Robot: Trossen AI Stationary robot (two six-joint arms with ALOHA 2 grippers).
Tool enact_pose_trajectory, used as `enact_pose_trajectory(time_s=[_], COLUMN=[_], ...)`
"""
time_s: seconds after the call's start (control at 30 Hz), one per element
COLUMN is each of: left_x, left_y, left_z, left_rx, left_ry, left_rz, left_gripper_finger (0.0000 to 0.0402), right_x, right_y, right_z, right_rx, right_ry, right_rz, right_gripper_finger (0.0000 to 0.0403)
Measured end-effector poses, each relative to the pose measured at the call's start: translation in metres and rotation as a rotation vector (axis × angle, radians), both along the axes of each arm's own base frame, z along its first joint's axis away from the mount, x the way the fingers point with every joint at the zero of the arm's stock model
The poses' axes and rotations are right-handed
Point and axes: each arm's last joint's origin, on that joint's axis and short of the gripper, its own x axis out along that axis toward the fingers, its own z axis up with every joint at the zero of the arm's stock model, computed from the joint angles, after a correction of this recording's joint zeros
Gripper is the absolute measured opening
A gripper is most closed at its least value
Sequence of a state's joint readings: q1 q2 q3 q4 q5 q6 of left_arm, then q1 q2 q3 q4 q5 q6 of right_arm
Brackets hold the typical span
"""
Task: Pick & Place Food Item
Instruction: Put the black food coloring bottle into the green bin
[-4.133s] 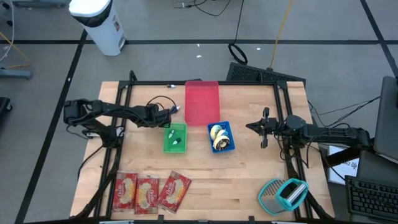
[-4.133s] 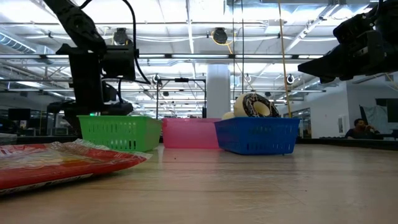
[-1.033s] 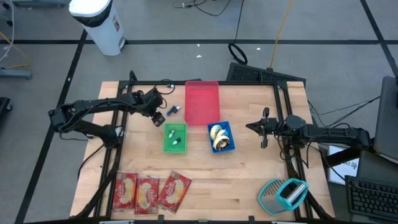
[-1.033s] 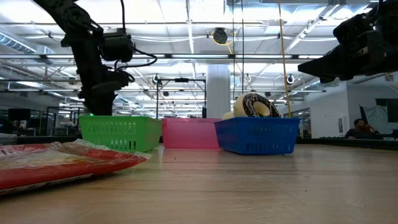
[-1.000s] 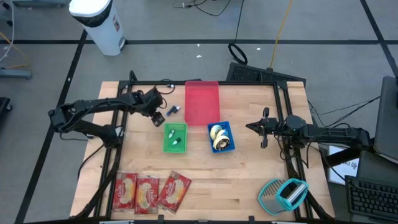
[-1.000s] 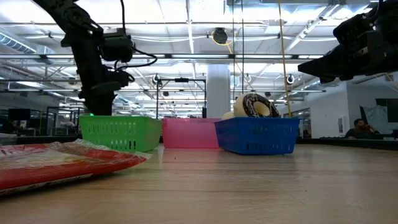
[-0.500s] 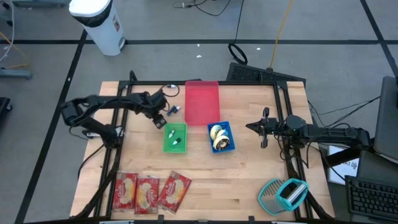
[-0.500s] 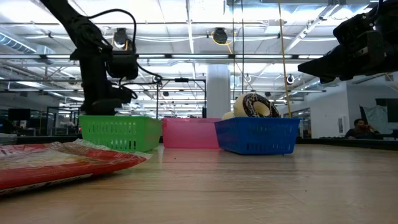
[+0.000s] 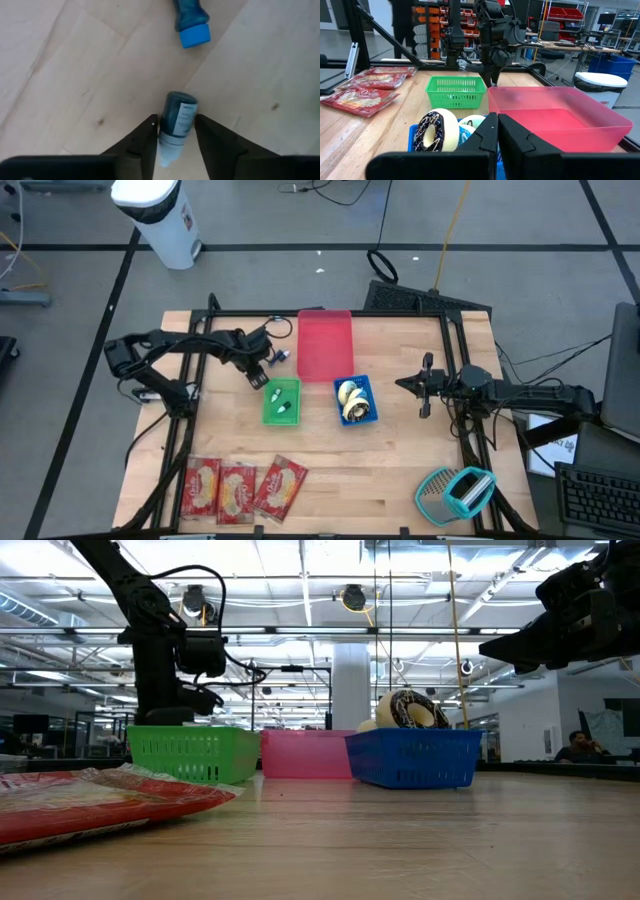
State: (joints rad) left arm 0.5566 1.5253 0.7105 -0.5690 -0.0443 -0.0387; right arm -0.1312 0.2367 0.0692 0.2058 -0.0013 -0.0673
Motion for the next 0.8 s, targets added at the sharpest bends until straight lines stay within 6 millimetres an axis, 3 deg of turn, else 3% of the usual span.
enact_pose_trajectory(time_s=[0.27, 0.53, 0.8], left_x=[-0.003, -0.018, -0.018], left_y=[-0.001, -0.007, -0.028], left_z=[0.004, 0.028, 0.059], left_rx=[0.022, 0.135, 0.102], left_ry=[0.01, 0.039, -0.19], left_rz=[0.048, 0.112, 0.114], left_gripper_finger=[0.0058, 0.0081, 0.0061], right_x=[0.0, 0.0, 0.0], right_y=[0.0, 0.0, 0.0], right_z=[0.0, 0.0, 0.0], right_rx=[0.0, 0.0, 0.0], right_ry=[0.0, 0.0, 0.0], right_rz=[0.0, 0.0, 0.0], right_gripper_finger=[0.0004, 0.0004, 0.0004])
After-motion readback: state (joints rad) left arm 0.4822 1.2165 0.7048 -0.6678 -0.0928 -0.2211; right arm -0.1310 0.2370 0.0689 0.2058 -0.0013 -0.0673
